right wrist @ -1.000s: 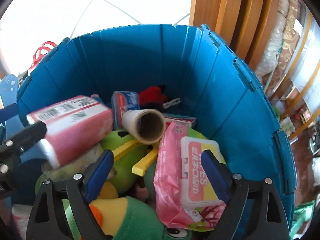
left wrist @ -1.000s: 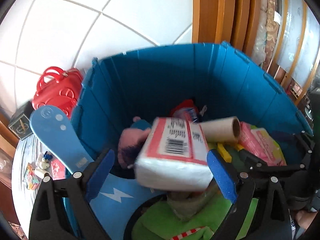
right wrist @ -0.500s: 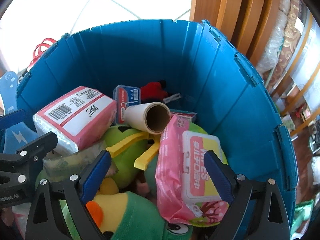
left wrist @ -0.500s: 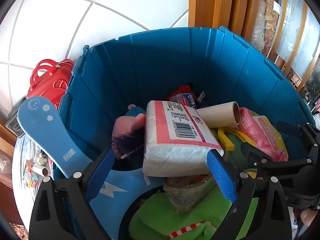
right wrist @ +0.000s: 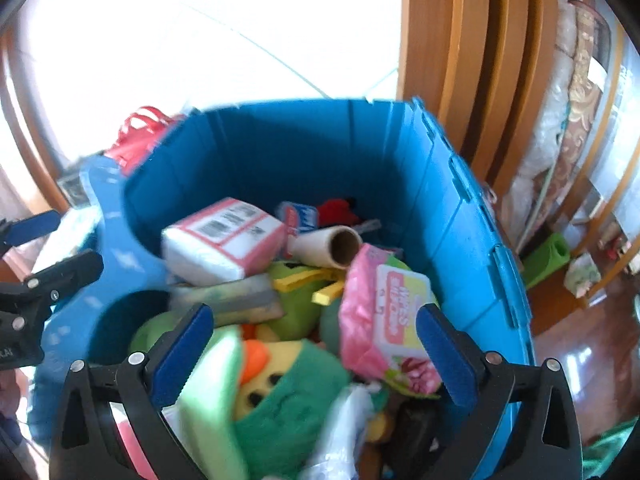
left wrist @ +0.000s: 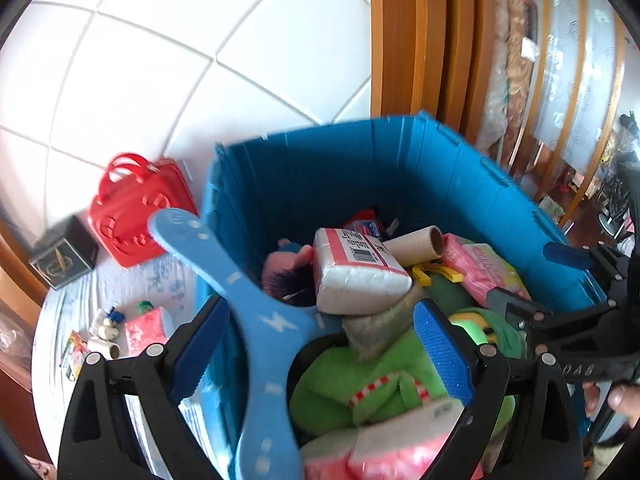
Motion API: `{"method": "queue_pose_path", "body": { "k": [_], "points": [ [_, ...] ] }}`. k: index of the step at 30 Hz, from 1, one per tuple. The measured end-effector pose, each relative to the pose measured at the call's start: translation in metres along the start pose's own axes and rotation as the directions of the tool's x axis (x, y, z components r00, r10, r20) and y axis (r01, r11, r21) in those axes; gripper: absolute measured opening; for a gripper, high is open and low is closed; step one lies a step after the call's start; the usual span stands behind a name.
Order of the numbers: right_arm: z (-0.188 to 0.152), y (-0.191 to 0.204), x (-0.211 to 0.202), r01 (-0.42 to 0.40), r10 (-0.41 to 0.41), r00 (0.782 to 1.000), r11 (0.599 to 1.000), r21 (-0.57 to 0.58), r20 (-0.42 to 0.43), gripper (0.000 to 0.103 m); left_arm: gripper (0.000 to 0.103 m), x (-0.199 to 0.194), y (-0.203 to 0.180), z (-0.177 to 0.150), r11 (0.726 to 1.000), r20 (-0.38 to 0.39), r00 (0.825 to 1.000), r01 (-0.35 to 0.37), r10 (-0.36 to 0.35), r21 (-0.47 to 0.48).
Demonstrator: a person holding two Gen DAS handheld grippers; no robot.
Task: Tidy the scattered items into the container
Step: 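Withdraw both tools from the crate back over the table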
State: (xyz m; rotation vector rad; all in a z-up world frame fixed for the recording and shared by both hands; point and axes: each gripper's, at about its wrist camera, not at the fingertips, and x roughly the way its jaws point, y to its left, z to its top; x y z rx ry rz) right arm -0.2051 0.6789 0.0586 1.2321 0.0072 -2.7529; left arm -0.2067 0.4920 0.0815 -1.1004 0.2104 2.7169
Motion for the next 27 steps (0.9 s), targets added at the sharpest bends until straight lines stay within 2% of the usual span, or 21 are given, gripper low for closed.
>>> {"method": "queue_pose_path", "body": {
  "k": [4,10,15,20,27],
  "points": [
    [-0.013,0.014,-0.030,-0.009,0.010,0.996,1.000,-0.006,0.091,0.103,0.095,-0.025,0.007,-0.022,0.999,0.046,0.999,0.017,-0.016,-0.032],
    [-0.039,0.033,-0.049,-0.020,0.017,0.983,1.000,0.015,0.182,0.103,0.095,-0.048,0.024,-0.055,0.993,0.086,0.996,-0.015,0.025,-0.118],
    [-0.057,0.047,-0.050,-0.047,0.042,0.981,0.999,0.021,0.191,0.103,0.095,-0.064,0.046,-0.083,0.983,0.083,0.994,-0.055,0.070,-0.177],
    [-0.071,0.068,-0.056,-0.100,0.090,0.975,0.994,0.044,0.203,0.103,0.095,-0.083,0.086,-0.118,0.958,0.074,0.988,-0.109,0.133,-0.267],
    [-0.075,0.141,-0.066,-0.134,0.137,0.969,0.991,-0.029,0.205,0.103,0.095,-0.105,0.157,-0.168,0.923,0.072,0.981,-0.144,0.181,-0.356]
  ]
}}
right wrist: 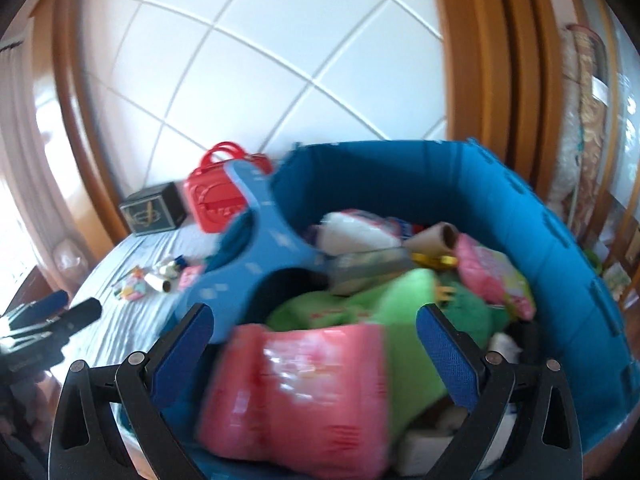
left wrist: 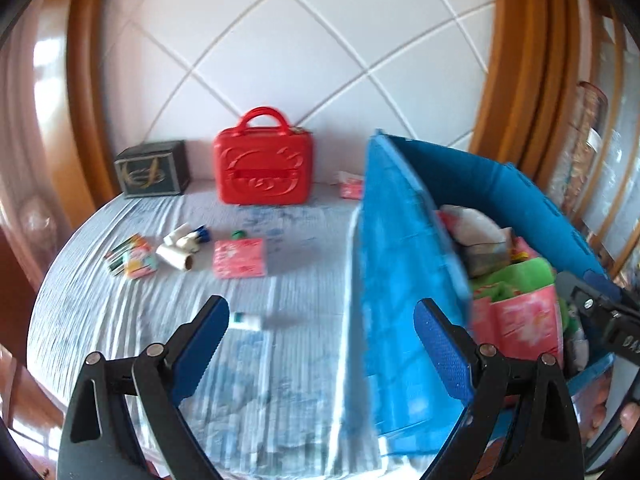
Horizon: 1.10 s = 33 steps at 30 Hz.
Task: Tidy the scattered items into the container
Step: 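Withdraw both tools from the crate back over the table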
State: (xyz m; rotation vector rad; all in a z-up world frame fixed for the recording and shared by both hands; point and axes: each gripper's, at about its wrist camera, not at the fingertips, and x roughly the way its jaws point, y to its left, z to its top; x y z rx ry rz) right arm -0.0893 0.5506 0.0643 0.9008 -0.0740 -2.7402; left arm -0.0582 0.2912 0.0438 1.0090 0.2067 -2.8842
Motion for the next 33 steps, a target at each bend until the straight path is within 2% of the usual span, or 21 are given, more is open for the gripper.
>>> {"method": "queue_pose_path", "body": {
  "k": [10,16,20,25,33],
  "points": [
    [-0.012,0.168,0.011,-0.053,0.054,0.998,0.995,-0.086,0.017,0.103,0.095,-0.024,0.165,-0.017,0.996,0.011,0.997,-0.071,0.072,-0.051],
    [-0.032,0.245,0.037,-0.073,0.072,0.997,0.996,-0.049,-0.028,0.103,0.095,-0.016,0.251,-0.028,0.995,-0.050,0.995,-0.094,0.091,-0.045],
    [-0.045,0.272,0.062,-0.047,0.042,0.994,0.998,-0.045,-0.096,0.103,0.095,0.000,0.291,-0.034,0.994,-0.101,0.992,-0.080,0.072,-0.078],
    [-0.056,0.292,0.102,-0.022,0.013,0.983,0.999,-0.048,-0.184,0.103,0.095,0.016,0.329,-0.039,0.985,-0.112,0.990,-0.102,0.087,-0.136],
    [-0.050,0.319,0.185,-0.107,0.085,0.960,0.992,-0.071,-0.267,0.103,0.095,0.061,0.361,-0.022,0.976,-0.151,0.981,-0.145,0.120,-0.164]
  ]
}}
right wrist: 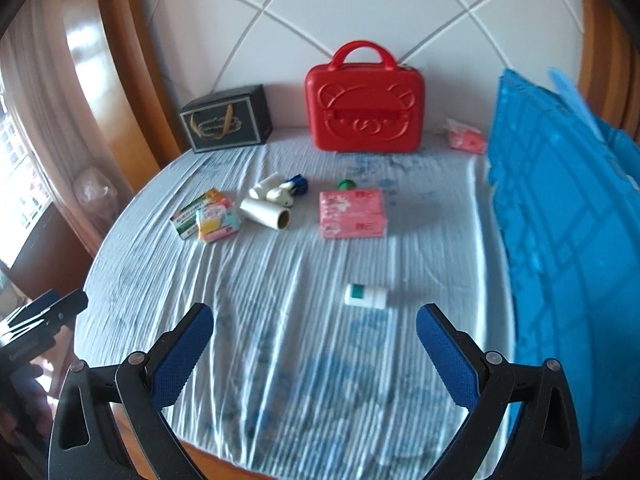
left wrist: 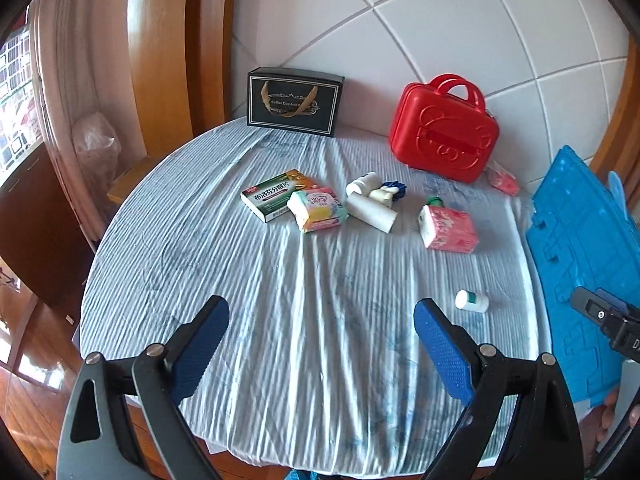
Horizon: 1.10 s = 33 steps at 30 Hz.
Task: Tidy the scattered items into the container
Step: 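Withdraw both tools from the crate back over the table, then grasp the pink Kotex pad pack with the left tool while the right tool grasps another white paper roll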
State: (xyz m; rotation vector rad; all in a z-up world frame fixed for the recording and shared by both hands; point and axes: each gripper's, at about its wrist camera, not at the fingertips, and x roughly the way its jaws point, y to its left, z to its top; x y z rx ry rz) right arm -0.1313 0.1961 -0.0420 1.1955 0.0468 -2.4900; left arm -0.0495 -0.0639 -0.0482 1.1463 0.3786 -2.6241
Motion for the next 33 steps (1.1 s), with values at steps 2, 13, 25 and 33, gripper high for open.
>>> {"method": "queue_pose_path", "body": {
  "k": [2,13,25,33],
  "points": [
    [0.010,0.002,0.018,-0.025,0.025,1.000,1.000,-0.012,-0.010,0.103,0.095,0.014,0.001,0.010,1.000,0.001,1.000,-0.018,0.018,-0.011],
    [0.033,-0.016,0.105,-0.001,-0.001,0.991,1.000,-0.016,-0.131,0.103,0.095,0.104,0.007,0.036,0.999,-0.118,0.992,-0.039,0.038,-0.013],
    [0.061,0.033,0.170,-0.013,0.014,0.983,1.000,0.006,-0.185,0.103,0.095,0.182,0.036,0.092,0.999,-0.170,0.985,-0.020,0.028,0.047],
    [0.090,0.051,0.238,-0.001,-0.010,0.971,0.999,-0.046,-0.238,0.103,0.095,0.260,0.055,0.126,0.998,-0.223,0.973,-0.058,0.061,0.021]
  ]
}}
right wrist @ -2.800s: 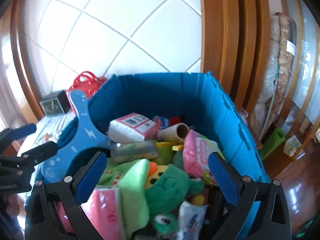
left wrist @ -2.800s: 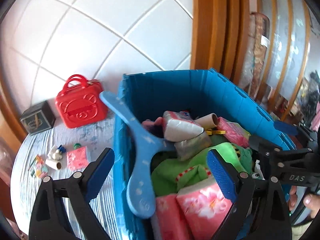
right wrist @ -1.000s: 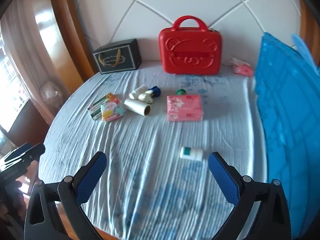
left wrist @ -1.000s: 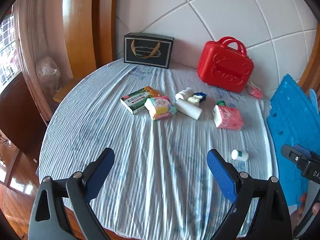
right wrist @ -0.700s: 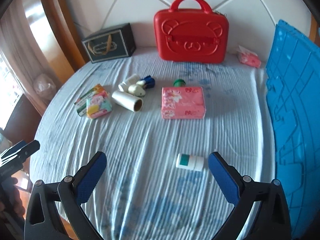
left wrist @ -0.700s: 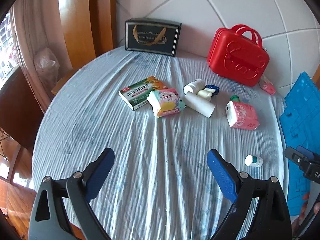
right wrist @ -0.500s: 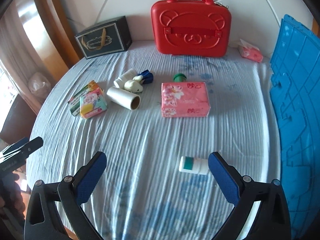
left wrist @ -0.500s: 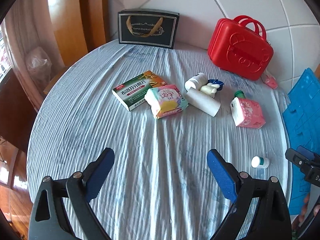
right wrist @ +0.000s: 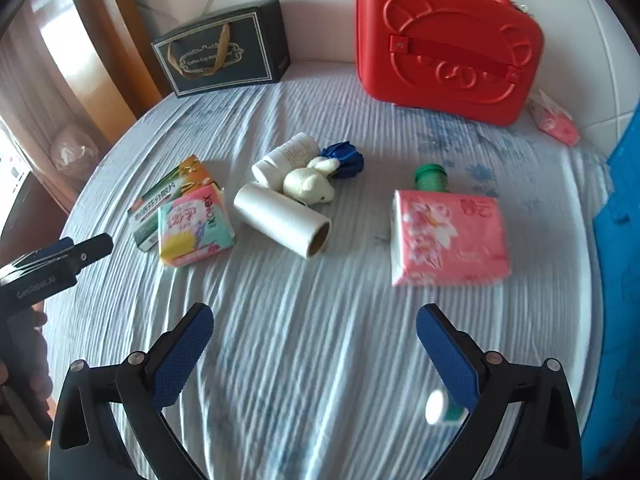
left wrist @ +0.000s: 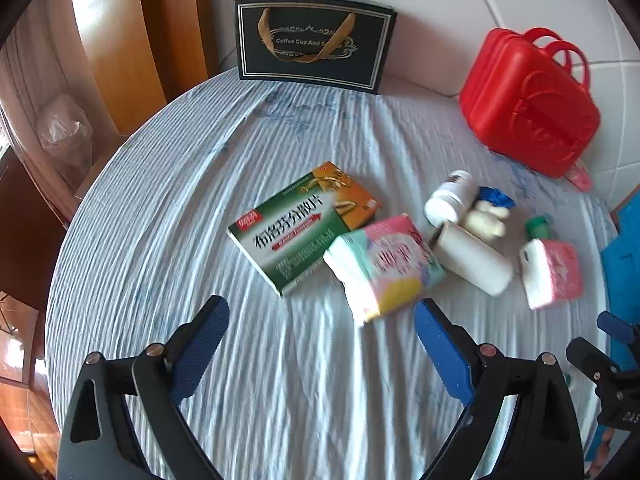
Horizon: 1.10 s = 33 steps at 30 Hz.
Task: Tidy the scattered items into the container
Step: 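Grasp the pink Kotex pad pack with the left tool while the right tool grasps another white paper roll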
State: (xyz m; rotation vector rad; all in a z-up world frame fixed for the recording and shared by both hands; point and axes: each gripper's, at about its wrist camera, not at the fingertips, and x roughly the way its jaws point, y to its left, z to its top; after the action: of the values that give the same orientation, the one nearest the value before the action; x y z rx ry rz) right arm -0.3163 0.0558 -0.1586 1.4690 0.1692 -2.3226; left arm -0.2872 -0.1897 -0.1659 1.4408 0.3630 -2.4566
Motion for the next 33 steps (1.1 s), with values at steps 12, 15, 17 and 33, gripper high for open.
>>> {"method": "queue_pose_path", "body": {
  "k": [12,15,17,33],
  "points": [
    [0.058,0.006,0.091,-0.024,0.020,0.996,0.999,-0.048,-0.082,0.103,0.095,0.096,0.003,0.038,0.997,-0.137,0.987,-0.078,0.080,0.023],
    [0.055,0.006,0.096,-0.027,0.023,0.995,0.999,-0.042,-0.095,0.103,0.095,0.087,-0.005,0.019,0.996,-0.164,0.986,-0.030,0.043,0.084],
    [0.051,0.004,0.091,-0.036,0.032,0.995,0.999,-0.036,-0.089,0.103,0.095,0.074,-0.007,0.011,0.996,-0.148,0.988,-0.019,0.032,0.087],
    [0.047,-0.011,0.068,-0.060,0.057,0.997,0.995,-0.076,-0.048,0.103,0.077,0.087,-0.080,-0.012,0.982,-0.157,0.988,0.030,-0.001,0.186]
  ]
}}
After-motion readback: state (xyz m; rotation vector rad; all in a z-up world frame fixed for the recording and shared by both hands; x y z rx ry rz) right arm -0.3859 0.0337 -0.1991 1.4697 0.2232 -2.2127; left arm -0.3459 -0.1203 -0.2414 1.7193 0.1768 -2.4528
